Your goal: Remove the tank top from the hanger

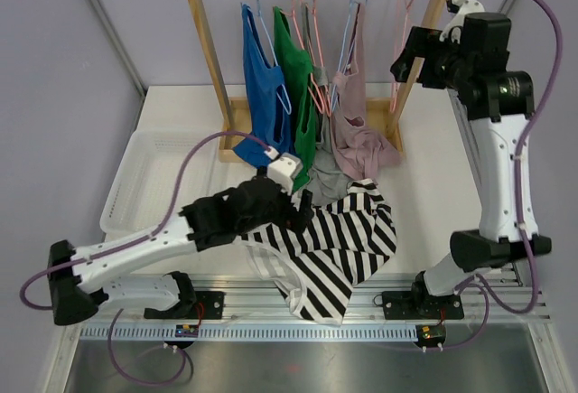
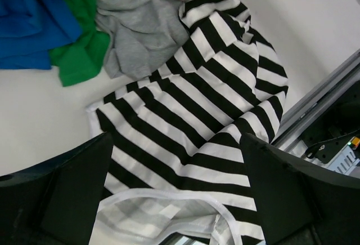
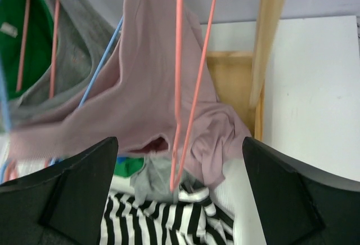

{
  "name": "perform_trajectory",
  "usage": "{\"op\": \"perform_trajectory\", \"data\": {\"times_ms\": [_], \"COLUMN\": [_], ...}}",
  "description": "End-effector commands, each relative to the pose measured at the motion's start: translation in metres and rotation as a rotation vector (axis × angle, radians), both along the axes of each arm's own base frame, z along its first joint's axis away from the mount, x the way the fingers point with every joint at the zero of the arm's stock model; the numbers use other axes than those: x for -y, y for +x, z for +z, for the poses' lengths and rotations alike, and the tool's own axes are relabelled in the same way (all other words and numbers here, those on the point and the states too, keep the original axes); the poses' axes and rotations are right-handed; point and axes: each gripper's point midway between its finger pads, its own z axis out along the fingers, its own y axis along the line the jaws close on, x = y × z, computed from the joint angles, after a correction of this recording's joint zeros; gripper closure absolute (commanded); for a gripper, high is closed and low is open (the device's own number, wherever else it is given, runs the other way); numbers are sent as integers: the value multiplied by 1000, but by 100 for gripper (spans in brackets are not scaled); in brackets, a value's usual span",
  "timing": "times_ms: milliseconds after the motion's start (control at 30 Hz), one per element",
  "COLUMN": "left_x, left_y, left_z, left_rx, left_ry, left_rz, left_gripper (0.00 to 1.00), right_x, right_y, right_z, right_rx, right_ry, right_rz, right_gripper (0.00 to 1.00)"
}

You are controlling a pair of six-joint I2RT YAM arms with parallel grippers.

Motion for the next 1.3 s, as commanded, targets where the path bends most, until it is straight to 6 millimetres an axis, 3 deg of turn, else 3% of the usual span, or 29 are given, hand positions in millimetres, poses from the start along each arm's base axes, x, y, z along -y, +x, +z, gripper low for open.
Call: {"op": "perform_trajectory", "data": {"times_ms": [0,33,67,133,167,200,233,267,300,367,400,533,633,667,700,767,867,900,933,967,1033,1067,1133,1167,1267], "left_x": [53,62,75,90,102,109,119,125,133,147,151,152,150,146,145,136,119,109,93,82,48,28,2,-18,-67], "left_y": [5,7,7,11,10,7,7,4,-4,-15,-20,-31,-37,-38,-37,-35,-33,-24,-22,-19,-6,0,2,6,14], "left_z": [9,0,-21,-33,-57,-67,-68,-80,-103,-117,-137,-179,-202,-206,-205,-187,-131,-114,-102,-66,-29,3,35,61,102], "left_rx": [57,46,22,11,-9,-27,-33,-54,-93,-116,-147,-229,-272,-283,-280,-220,-140,-92,-72,-40,45,99,144,187,259], "left_ry": [-84,-65,-20,12,65,81,77,102,141,170,201,255,299,319,327,345,311,304,327,262,261,209,186,147,160], "left_rz": [-64,-65,-67,-56,-64,-78,-90,-97,-116,-140,-146,-128,-130,-130,-121,-86,-41,12,44,86,200,257,299,347,480], "left_gripper": [1,1,1,1,1,1,1,1,1,1,1,3,25,60,79,100,100,100,100,100,100,100,100,100,100], "right_x": [8,11,10,11,11,12,14,13,12,9,8,2,-5,-7,-7,-4,-1,0,1,2,5,5,6,6,5], "right_y": [-64,-91,-95,-125,-131,-139,-156,-161,-175,-184,-187,-205,-216,-218,-221,-227,-230,-230,-230,-230,-228,-227,-222,-219,-213], "right_z": [39,51,33,37,22,18,21,9,13,5,6,11,19,23,26,33,38,38,39,40,40,39,36,35,34], "right_rx": [130,183,152,192,160,155,185,166,196,186,192,221,252,268,281,311,329,329,333,338,341,336,323,317,312], "right_ry": [35,48,57,70,64,62,67,66,71,74,75,94,118,124,126,124,117,116,113,112,107,106,103,103,113], "right_rz": [-15,-19,-15,-4,2,-1,-1,11,22,51,58,103,143,155,159,149,134,129,124,119,103,100,92,92,88], "right_gripper": [1,1,1,0,0,1,1,1,0,0,1,1,1,1,1,1,0,1,1,1,0,1,0,1,1]}}
